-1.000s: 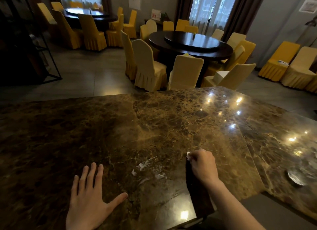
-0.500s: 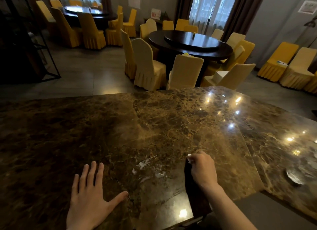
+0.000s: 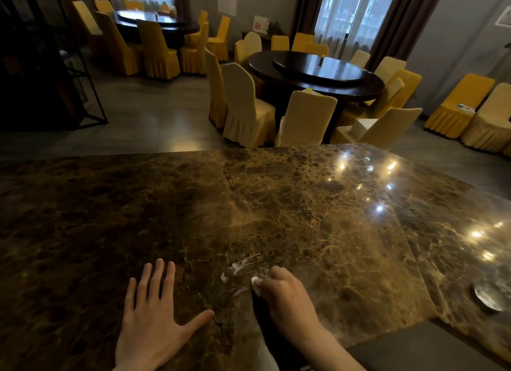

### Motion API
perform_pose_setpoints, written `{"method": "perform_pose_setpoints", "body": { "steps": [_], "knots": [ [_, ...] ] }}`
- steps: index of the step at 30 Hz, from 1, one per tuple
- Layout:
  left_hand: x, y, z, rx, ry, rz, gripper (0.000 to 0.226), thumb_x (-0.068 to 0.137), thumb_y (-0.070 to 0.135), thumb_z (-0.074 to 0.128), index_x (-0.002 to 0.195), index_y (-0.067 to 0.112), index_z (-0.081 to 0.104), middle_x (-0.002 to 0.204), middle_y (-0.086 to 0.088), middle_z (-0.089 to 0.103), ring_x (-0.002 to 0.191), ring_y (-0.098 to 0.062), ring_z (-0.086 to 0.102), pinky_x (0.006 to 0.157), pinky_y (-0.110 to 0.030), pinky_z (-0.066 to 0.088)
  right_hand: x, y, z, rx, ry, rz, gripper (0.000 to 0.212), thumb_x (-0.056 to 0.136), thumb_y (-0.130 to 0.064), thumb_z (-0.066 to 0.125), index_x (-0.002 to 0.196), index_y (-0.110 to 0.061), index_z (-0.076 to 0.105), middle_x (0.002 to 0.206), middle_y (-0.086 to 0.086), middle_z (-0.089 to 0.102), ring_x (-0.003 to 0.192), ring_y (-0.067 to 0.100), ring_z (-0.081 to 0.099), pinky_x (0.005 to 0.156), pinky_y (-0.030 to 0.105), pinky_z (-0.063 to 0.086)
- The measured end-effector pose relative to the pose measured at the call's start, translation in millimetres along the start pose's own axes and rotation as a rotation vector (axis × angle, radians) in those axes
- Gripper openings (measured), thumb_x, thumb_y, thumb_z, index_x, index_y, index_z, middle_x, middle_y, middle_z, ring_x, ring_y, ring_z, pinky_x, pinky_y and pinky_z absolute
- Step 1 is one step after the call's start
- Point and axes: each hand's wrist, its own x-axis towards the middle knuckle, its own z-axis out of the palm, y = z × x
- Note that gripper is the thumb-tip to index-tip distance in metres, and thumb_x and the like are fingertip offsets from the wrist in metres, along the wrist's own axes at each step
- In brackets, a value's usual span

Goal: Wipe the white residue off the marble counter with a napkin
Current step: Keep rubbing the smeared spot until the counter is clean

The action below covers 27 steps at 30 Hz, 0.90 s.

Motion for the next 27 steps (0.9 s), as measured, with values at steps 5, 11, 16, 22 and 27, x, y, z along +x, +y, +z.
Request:
{"method": "perform_pose_setpoints", "body": {
  "steps": [5, 11, 16, 22, 27],
  "knots": [
    [-1.3, -0.6, -0.7, 0.003, 0.002, 0.003, 0.139, 0.05, 0.114, -0.001, 0.153, 0.027, -0.033, 0.165, 0.003, -0.038, 0.151, -0.02, -0.037, 0.129, -0.049, -0.018, 52.2, 23.8, -12.2, -0.015, 0.09, 0.229, 0.02, 0.099, -0.016, 0.058, 0.087, -0.015, 0.074, 0.083, -0.003, 0.051, 0.079, 0.019, 0.055, 0.065, 0.026, 0.034],
    [0.4, -1.6, 2.8, 0.009, 0.016, 0.005, 0.139, 0.05, 0.114, 0.0, 0.153, 0.027, -0.031, 0.165, 0.003, -0.036, 0.152, -0.02, -0.036, 0.129, -0.05, -0.017, 5.8, 4.1, 0.5, -0.001, 0.012, 0.092, 0.013, 0.097, -0.023, 0.059, 0.089, -0.021, 0.069, 0.083, -0.007, 0.045, 0.073, 0.013, 0.046, 0.06, 0.027, 0.034],
    [0.6, -3.3, 3.1, -0.009, 0.015, 0.005, 0.139, 0.051, 0.115, 0.003, 0.156, 0.028, -0.026, 0.167, 0.004, -0.03, 0.154, -0.019, -0.031, 0.13, -0.051, -0.013, 6.3, 24.8, -8.2, -0.108, -0.026, 0.059, 0.025, 0.099, -0.035, 0.053, 0.082, -0.022, 0.065, 0.079, -0.009, 0.043, 0.068, 0.013, 0.047, 0.057, 0.028, 0.034],
    [-0.3, 0.5, -3.0, 0.009, -0.039, -0.005, 0.14, 0.045, 0.114, -0.005, 0.151, 0.027, -0.035, 0.164, 0.003, -0.037, 0.153, -0.02, -0.034, 0.13, -0.051, -0.014, 46.7, 36.4, -17.7, -0.07, 0.125, 0.331, 0.019, 0.094, -0.009, 0.063, 0.076, -0.01, 0.07, 0.079, 0.0, 0.049, 0.072, 0.022, 0.053, 0.064, 0.034, 0.042],
    [0.2, 3.7, -7.0, 0.014, -0.055, -0.01, 0.142, 0.043, 0.114, -0.008, 0.151, 0.027, -0.036, 0.164, 0.003, -0.038, 0.153, -0.021, -0.034, 0.13, -0.051, -0.014, -6.0, 28.0, -8.3, 0.024, 0.019, 0.113, 0.018, 0.096, -0.038, 0.059, 0.083, -0.027, 0.064, 0.074, -0.011, 0.04, 0.063, 0.008, 0.045, 0.053, 0.029, 0.035]
  ]
}}
